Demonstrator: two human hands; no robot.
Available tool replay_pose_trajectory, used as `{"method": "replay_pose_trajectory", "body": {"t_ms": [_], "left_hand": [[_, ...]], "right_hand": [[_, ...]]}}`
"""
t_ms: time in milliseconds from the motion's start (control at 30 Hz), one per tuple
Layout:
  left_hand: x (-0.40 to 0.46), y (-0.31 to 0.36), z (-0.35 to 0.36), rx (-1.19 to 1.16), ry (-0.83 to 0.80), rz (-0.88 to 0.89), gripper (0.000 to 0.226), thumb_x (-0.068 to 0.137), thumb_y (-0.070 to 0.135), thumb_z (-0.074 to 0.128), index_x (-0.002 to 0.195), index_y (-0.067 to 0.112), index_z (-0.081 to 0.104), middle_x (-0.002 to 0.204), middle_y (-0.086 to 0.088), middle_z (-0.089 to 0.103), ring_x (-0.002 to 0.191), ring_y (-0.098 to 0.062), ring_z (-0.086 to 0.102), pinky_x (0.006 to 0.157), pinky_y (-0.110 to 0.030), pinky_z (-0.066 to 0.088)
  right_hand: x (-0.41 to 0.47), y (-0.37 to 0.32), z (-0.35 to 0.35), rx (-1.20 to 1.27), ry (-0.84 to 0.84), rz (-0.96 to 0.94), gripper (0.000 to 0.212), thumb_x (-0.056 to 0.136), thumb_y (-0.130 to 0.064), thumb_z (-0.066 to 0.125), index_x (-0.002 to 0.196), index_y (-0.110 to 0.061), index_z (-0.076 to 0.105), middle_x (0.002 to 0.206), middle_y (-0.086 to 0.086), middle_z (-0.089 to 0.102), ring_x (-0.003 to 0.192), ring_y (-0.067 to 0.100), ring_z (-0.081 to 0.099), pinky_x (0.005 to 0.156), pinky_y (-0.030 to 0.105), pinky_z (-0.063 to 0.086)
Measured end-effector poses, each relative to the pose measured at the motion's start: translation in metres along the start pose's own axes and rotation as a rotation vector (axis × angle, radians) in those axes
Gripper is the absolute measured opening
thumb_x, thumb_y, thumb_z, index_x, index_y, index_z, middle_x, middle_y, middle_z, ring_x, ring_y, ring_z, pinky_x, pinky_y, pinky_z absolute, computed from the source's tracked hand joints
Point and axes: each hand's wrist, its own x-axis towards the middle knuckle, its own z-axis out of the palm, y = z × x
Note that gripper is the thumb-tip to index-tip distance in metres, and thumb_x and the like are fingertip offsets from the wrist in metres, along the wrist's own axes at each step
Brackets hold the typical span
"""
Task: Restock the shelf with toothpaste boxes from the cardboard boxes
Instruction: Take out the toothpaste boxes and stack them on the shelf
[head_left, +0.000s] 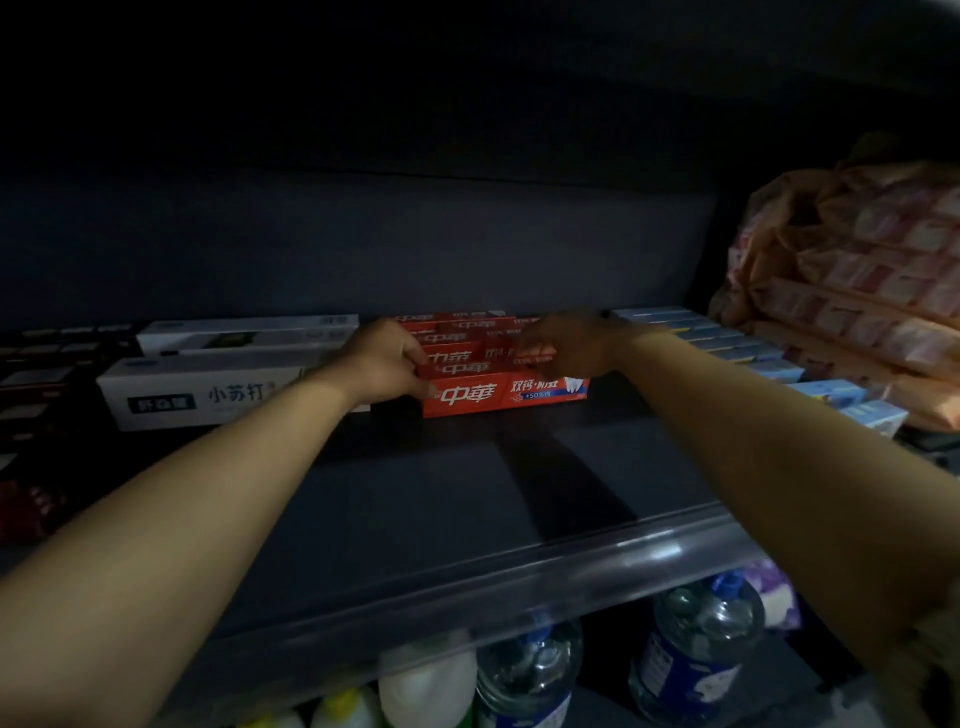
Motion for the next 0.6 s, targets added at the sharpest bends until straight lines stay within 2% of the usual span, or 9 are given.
{"method": "replay_pose_trajectory", "body": {"t_ms": [67,133,200,367,500,600], "left_hand": [[0.004,-0.002,0.001,0.007,0.020,-0.005,0.031,0.073,0.008,0.081,0.104,0.006,0.072,0.101,-0.002,0.069,0.099,-0.018,0.063,0.094,-0.033,0.050],[0.007,-0.002,0.002,0.015,0.035,-0.010,0.032,0.074,0.009,0.081,0.104,0.007,0.072,0.097,0.000,0.067,0.097,-0.016,0.061,0.093,-0.031,0.050],[0.011,-0.002,0.003,0.031,0.041,-0.015,0.033,0.074,0.010,0.081,0.105,0.007,0.071,0.097,0.000,0.066,0.098,-0.017,0.061,0.094,-0.032,0.049],[0.019,-0.005,0.004,0.073,0.064,-0.037,0.039,0.071,0.013,0.083,0.108,0.009,0.071,0.106,-0.006,0.069,0.102,-0.022,0.063,0.096,-0.038,0.050],[0.021,-0.006,0.003,0.078,0.063,-0.054,0.029,0.069,0.012,0.084,0.096,0.011,0.074,0.100,-0.005,0.071,0.096,-0.022,0.065,0.092,-0.040,0.052],[0.017,-0.003,0.000,0.095,0.052,-0.056,0.025,0.069,0.012,0.084,0.092,0.012,0.075,0.095,-0.003,0.072,0.092,-0.020,0.066,0.091,-0.039,0.053]], "right_hand": [[0.006,0.000,0.003,0.030,0.012,-0.006,0.047,0.094,-0.017,0.056,0.140,-0.023,0.046,0.147,0.003,0.042,0.131,0.023,0.042,0.105,0.029,0.035],[0.009,-0.001,0.005,0.077,0.024,-0.008,0.043,0.096,-0.014,0.053,0.138,-0.019,0.048,0.144,0.003,0.045,0.129,0.022,0.045,0.093,0.020,0.034],[0.014,-0.001,0.005,0.070,0.059,-0.012,0.040,0.096,-0.014,0.054,0.136,-0.017,0.052,0.141,0.004,0.047,0.127,0.024,0.047,0.091,0.020,0.034],[0.021,-0.002,0.008,0.048,0.125,0.001,0.035,0.096,-0.017,0.054,0.130,-0.017,0.057,0.138,0.006,0.050,0.123,0.026,0.051,0.099,0.028,0.038],[0.018,-0.005,0.005,0.064,0.119,0.038,0.036,0.094,-0.026,0.057,0.129,-0.018,0.056,0.131,0.007,0.057,0.115,0.024,0.056,0.098,0.033,0.045],[0.009,-0.003,-0.001,0.095,0.128,0.043,0.027,0.093,-0.033,0.059,0.118,-0.022,0.059,0.117,0.003,0.063,0.103,0.020,0.062,0.091,0.035,0.050]]}}
